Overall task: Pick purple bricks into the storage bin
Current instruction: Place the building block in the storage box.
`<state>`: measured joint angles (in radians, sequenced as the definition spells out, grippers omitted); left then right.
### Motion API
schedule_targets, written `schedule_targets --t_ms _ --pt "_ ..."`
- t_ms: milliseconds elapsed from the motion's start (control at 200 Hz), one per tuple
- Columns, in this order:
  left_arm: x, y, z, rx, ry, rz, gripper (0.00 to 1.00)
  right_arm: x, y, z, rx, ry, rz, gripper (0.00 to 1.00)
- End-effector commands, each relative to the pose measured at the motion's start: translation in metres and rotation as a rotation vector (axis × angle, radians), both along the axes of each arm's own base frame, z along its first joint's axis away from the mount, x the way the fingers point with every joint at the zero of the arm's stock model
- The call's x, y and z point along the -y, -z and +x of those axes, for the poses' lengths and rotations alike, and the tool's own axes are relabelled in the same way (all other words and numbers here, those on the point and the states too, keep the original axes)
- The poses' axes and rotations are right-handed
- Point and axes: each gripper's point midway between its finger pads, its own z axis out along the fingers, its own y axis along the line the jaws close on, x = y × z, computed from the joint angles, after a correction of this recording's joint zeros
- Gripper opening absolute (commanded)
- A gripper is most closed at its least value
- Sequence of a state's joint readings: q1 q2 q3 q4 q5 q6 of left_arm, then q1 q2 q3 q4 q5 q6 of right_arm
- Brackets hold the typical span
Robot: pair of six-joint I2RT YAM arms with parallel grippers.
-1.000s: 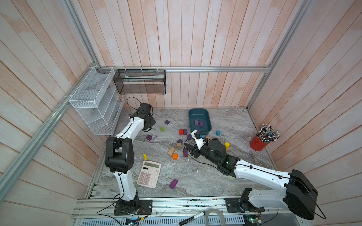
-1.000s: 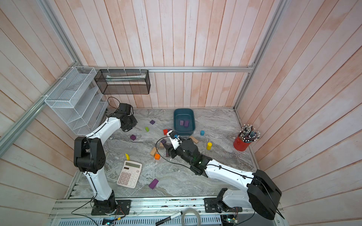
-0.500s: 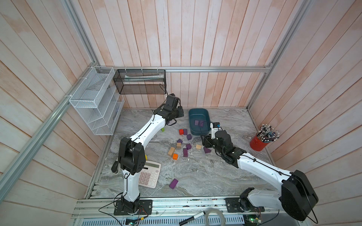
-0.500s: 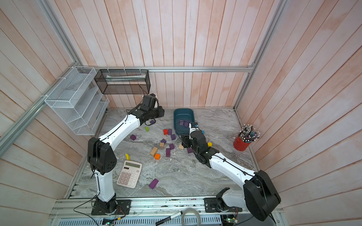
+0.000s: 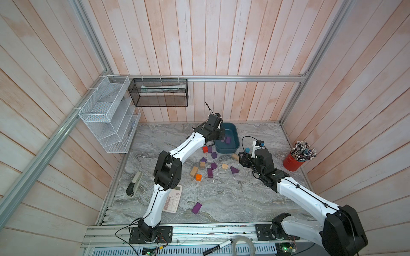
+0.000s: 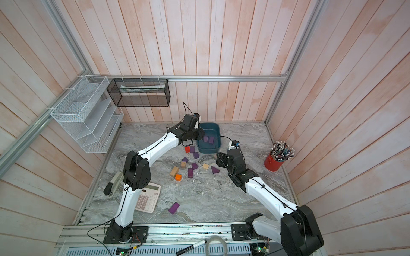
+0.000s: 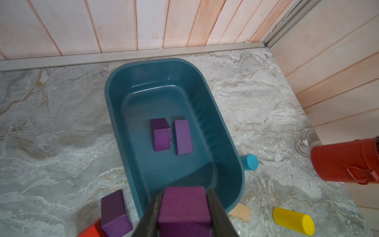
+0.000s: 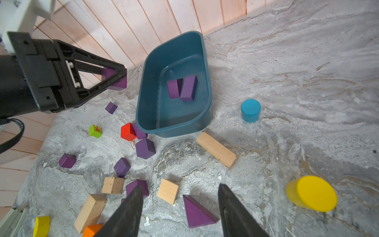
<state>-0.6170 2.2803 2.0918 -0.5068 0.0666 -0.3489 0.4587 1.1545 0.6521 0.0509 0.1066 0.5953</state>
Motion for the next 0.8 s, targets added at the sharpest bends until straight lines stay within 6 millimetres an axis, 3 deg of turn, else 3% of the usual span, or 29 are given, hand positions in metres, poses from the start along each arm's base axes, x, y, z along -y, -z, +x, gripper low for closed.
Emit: schedule_targets --t_ms 0,410,790 --pt "0.007 0.010 0.007 0.049 0.016 0.053 0.30 -0.001 0.004 -0.005 -0.025 -0.017 0.018 0.60" --pt "0.005 0.068 0.018 0.076 -0.020 0.240 0.30 -0.001 -0.009 -0.011 0.029 -0.043 0.055 0.60" --pt "0.004 0.089 0.026 0.103 -0.023 0.345 0.31 -0.003 -0.006 -0.012 0.027 -0.055 0.061 0.60"
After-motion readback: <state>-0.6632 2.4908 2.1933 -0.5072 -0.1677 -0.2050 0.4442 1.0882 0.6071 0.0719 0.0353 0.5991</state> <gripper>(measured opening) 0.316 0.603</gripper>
